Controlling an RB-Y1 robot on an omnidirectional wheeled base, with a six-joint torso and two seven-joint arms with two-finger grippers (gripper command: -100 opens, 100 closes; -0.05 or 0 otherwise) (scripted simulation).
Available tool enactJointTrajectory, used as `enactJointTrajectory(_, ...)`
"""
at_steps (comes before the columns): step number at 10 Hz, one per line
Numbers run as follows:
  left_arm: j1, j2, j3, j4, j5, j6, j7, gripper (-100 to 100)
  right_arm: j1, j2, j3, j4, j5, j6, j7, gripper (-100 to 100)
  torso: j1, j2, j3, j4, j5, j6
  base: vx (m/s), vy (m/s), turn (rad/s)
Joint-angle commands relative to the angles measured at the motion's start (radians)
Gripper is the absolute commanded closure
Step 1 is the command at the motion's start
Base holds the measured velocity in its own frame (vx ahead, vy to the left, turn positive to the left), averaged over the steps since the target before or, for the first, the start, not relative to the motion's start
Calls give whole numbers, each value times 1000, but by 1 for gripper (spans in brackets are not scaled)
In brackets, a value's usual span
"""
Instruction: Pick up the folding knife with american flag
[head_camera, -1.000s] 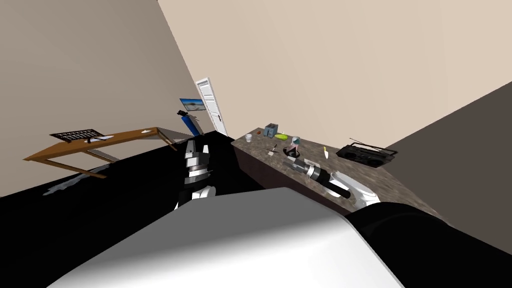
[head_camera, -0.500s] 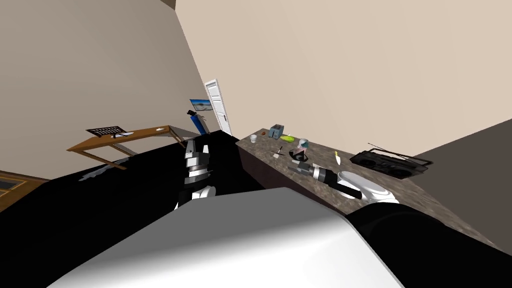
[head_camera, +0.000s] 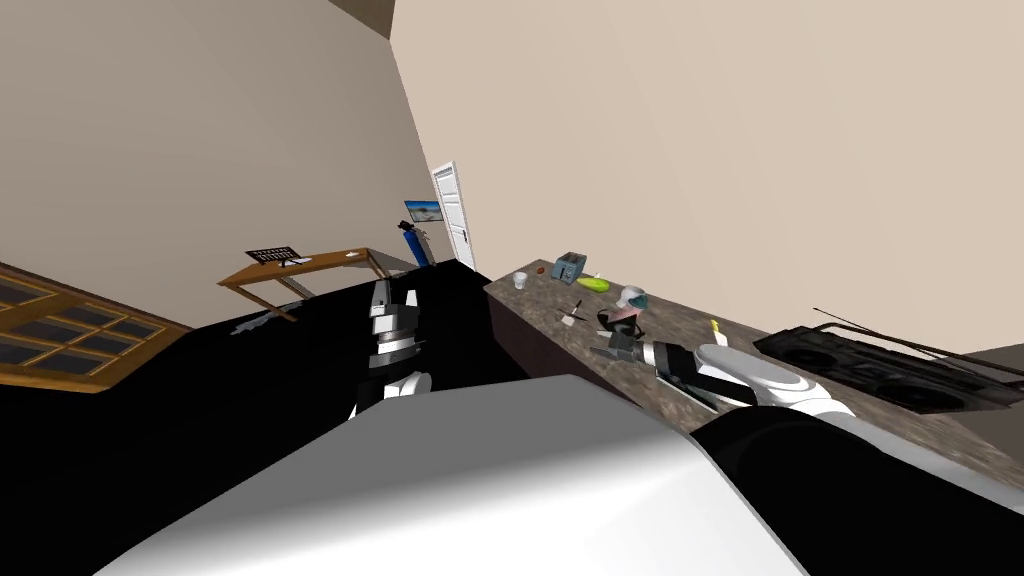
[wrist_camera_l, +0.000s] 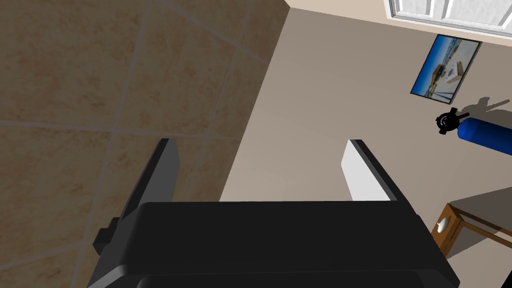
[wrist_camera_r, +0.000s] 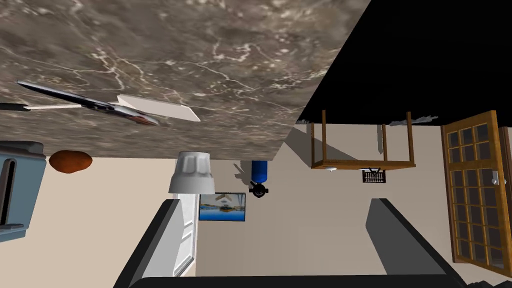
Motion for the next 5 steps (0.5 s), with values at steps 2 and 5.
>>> enactJointTrajectory(2, 0, 0, 0, 0, 0, 0, 0, 0, 21, -65, 2, 60, 41, -10, 2, -100, -1, 1, 0, 0, 0, 1, 90, 38, 102)
enactJointTrajectory(5, 0, 0, 0, 0, 0, 0, 0, 0, 72, -122, 1, 111, 92, -9, 8, -100, 1, -6, -4, -1, 0, 0, 165, 56, 227)
